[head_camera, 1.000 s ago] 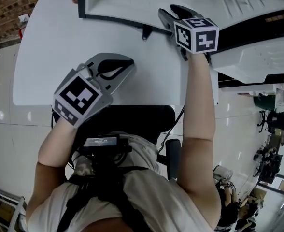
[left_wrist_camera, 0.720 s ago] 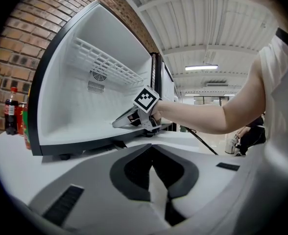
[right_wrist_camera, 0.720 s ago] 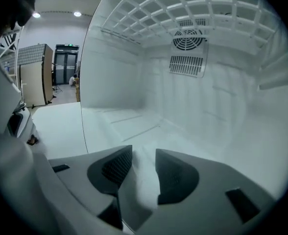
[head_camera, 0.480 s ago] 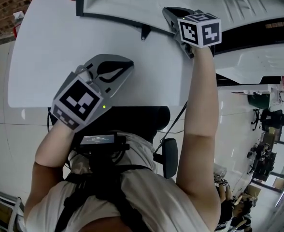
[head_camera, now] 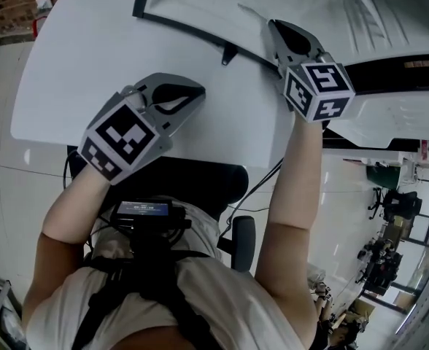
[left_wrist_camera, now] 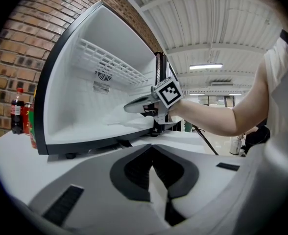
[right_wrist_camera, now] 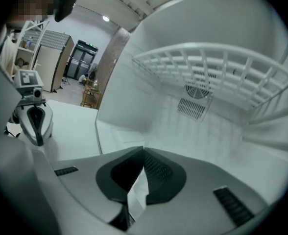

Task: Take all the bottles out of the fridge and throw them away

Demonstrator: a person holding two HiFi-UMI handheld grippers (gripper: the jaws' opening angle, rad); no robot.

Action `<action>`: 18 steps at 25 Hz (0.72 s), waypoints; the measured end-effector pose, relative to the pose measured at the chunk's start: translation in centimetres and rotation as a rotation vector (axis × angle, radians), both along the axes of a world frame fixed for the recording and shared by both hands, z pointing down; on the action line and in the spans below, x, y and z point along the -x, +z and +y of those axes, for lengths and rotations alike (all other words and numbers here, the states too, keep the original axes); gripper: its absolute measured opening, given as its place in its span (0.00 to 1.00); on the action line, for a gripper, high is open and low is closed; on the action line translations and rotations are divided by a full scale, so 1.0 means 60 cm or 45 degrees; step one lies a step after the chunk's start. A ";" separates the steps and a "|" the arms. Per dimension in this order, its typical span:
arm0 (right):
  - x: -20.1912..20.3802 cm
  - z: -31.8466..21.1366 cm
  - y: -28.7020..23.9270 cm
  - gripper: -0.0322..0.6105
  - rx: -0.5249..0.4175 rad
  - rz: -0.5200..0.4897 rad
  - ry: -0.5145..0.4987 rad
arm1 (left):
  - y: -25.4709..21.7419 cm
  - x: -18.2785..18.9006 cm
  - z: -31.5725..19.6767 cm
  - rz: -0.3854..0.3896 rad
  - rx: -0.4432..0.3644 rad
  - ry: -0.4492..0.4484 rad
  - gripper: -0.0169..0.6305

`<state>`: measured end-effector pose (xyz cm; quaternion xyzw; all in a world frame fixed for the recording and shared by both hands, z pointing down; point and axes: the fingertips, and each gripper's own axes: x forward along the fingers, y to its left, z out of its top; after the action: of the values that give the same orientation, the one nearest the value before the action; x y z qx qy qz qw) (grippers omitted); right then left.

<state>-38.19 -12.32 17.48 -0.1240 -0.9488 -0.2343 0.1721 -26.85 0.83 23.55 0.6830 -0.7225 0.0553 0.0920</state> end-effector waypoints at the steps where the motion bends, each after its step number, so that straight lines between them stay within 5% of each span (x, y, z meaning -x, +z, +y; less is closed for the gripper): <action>1: -0.012 0.009 -0.016 0.06 0.014 -0.051 -0.021 | 0.001 0.002 0.001 0.001 0.002 -0.006 0.04; 7: -0.089 0.046 -0.070 0.06 0.158 -0.258 -0.107 | 0.009 0.007 0.005 0.018 0.006 -0.010 0.04; 18: -0.236 0.029 -0.108 0.06 0.226 -0.468 -0.202 | 0.015 -0.030 -0.038 -0.038 -0.077 0.052 0.04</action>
<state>-24.03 -10.59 11.02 -0.1682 -0.9683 -0.1812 -0.0344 -25.03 -1.47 24.44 0.6991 -0.7112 0.0454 0.0593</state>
